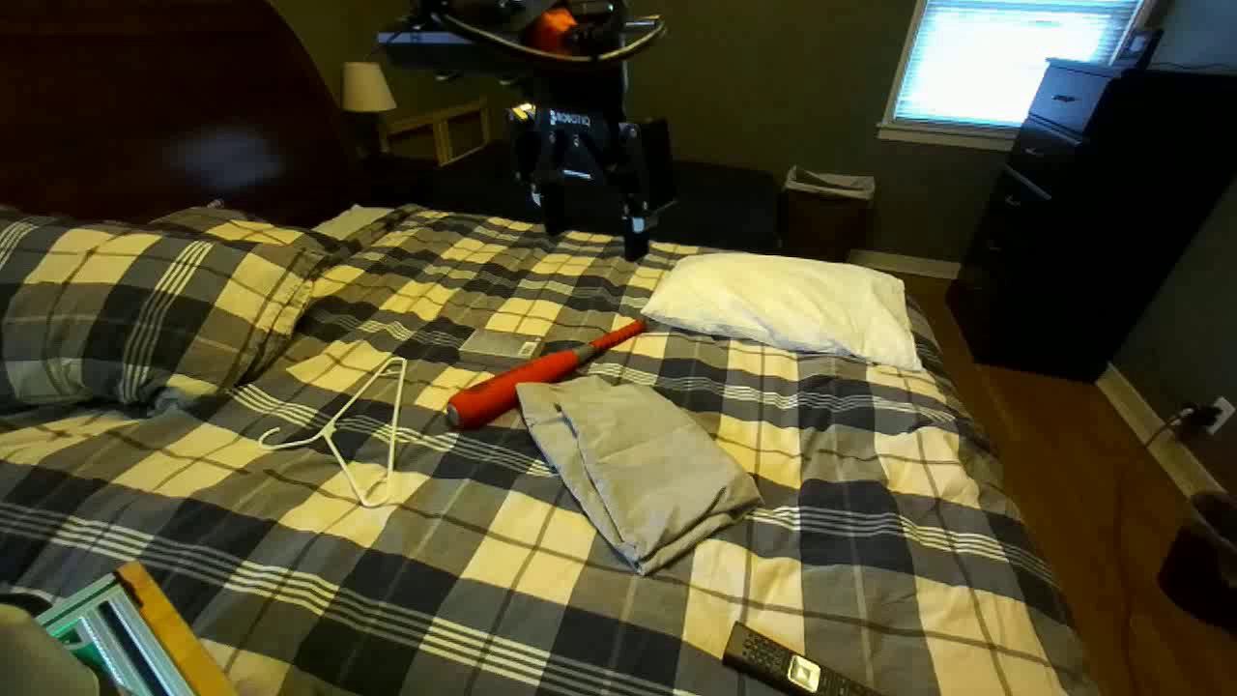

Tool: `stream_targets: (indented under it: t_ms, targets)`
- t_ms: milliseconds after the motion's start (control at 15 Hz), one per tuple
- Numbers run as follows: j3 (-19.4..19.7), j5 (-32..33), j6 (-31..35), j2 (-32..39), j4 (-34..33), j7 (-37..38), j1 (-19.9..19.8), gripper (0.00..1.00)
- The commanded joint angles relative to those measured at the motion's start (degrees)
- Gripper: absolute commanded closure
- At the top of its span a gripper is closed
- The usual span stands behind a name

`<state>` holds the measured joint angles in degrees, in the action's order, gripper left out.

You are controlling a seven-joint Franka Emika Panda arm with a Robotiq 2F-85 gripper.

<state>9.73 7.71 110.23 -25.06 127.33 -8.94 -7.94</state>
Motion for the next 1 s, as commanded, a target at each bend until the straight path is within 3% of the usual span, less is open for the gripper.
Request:
stream_targets:
  t_ms: [0,133,267,600,733,933]
  targets:
    - [0.01,-0.02,-0.11,0.05,-0.12,-0.02,-0.01,0.00]
    - [0.01,-0.02,-0.11,0.04,-0.12,-0.03,-0.01,0.00]
    - [-0.17,0.16,3.96,3.15,-0.61,3.10,-0.52,0.00]
    - [0.08,-4.44,16.31,16.49,-2.73,2.53,1.23,0.00]
    - [-1.12,-6.90,18.60,21.11,-2.80,2.23,2.32,0.00]
    - [-4.00,-9.99,16.29,26.99,-2.29,-2.51,4.61,0.00]
